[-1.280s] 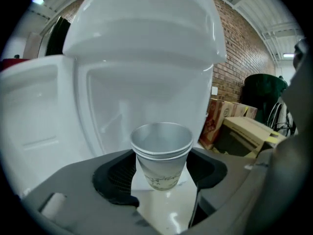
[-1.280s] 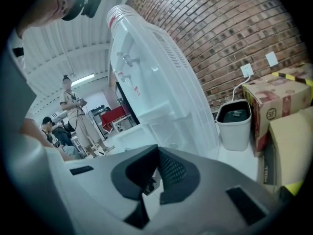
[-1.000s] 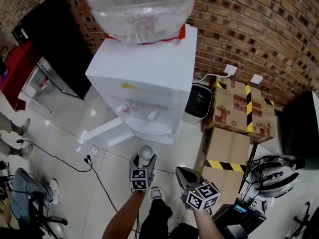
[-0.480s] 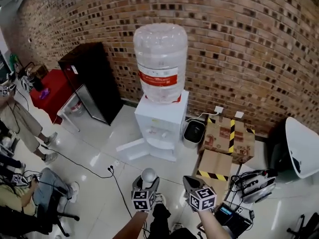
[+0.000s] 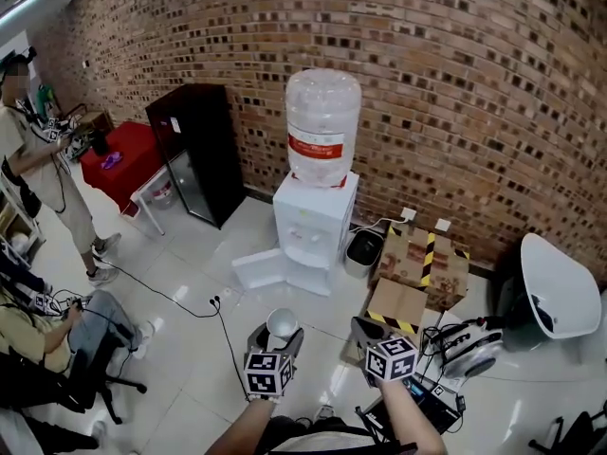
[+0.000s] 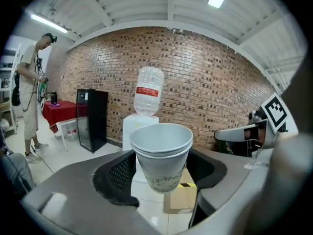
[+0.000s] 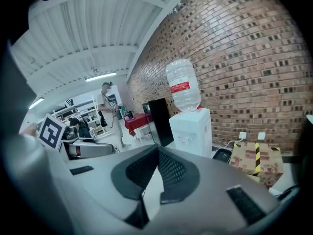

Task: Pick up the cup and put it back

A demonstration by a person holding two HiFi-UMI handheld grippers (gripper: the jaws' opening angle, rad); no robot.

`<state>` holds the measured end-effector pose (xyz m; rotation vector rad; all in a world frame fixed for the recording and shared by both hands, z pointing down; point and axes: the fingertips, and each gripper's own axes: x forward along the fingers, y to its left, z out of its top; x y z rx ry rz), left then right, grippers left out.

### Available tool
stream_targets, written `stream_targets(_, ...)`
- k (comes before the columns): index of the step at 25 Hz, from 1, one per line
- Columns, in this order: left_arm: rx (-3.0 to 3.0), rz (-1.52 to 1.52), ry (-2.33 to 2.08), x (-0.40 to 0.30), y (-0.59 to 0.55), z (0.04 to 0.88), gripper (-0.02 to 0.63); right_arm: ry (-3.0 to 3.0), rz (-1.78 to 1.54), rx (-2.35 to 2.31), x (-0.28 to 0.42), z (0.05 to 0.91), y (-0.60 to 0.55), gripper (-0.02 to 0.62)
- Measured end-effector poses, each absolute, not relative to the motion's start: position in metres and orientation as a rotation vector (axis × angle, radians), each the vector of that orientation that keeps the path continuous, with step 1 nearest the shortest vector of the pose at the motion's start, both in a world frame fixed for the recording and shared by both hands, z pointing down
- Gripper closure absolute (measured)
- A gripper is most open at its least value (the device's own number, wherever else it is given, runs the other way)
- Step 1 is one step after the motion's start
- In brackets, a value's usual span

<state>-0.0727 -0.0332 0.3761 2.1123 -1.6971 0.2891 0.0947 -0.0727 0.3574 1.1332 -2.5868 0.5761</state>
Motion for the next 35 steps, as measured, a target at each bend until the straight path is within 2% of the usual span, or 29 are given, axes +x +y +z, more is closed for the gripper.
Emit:
stream_targets(10,2.23,0.269,-1.58,-0.083,0.065,0.335,0.276,-2.536,0.566,1.251,0.081,0.323,0.033,0.583)
stream_targets(18,2.298,0.309,-1.51,-0.093,0.133,0.342,0.276,-2.487,0.651,1.298,0.055,0.341,0.123,0.583)
stream_targets(35,2.323,0.291,-1.534,-0.085,0.141,0.344,0.279,-2.517,0.632,1.325,0.066,0.325,0.126,0.583)
